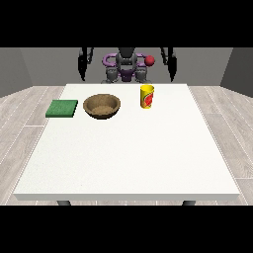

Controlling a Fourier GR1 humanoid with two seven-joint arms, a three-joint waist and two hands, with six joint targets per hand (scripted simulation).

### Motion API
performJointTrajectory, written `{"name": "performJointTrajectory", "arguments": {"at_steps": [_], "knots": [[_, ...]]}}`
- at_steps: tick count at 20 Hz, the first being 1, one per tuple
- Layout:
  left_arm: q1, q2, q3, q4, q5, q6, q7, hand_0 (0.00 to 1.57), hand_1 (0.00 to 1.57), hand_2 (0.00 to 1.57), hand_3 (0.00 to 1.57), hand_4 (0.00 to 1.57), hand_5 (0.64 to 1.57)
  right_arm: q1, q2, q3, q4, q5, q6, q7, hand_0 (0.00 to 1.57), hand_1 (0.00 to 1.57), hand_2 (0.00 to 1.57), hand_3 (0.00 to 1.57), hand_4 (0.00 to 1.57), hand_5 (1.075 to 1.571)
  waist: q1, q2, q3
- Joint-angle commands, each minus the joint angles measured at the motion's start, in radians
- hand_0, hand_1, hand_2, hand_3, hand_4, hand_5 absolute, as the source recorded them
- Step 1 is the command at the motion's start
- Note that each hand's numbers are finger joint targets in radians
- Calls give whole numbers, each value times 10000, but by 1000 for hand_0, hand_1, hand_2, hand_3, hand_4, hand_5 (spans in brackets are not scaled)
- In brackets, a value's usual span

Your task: Pick the cup and pour the ball into the bowl, then pick the bowl and place it on the pad

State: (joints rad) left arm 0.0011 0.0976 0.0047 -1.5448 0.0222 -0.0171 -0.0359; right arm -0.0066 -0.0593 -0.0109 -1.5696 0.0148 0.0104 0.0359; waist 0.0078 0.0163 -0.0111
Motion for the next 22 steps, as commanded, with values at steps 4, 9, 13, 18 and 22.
{"name": "performJointTrajectory", "arguments": {"at_steps": [4,9,13,18,22], "knots": [[-135,353,55,-885,75,-80,751,0,0,0,0,0,1557,-145,-372,-110,-908,-26,22,747,0,0,0,0,0,1569,-45,-2330,91],[-1028,-99,668,-1750,1274,382,2494,0,0,0,0,0,1557,116,-1667,-1686,-1255,-2390,1833,1321,0,0,0,0,0,1570,-560,-2557,117],[-606,378,1240,-2334,1732,-197,1812,0,0,0,0,0,1548,553,-1883,-2387,-980,-2502,2271,-26,0,0,0,0,0,1571,-209,-1478,112],[-1801,516,1615,-1574,1679,-71,1327,0,0,0,0,0,1542,-108,-1548,-2298,-911,-2416,2107,-246,0,0,0,0,0,1570,-464,-481,112],[-1632,-35,1366,-367,791,24,-1160,0,0,0,0,0,1528,-1096,-1449,-2158,-906,-2302,1821,-368,0,0,0,0,0,1570,-518,579,106]]}}
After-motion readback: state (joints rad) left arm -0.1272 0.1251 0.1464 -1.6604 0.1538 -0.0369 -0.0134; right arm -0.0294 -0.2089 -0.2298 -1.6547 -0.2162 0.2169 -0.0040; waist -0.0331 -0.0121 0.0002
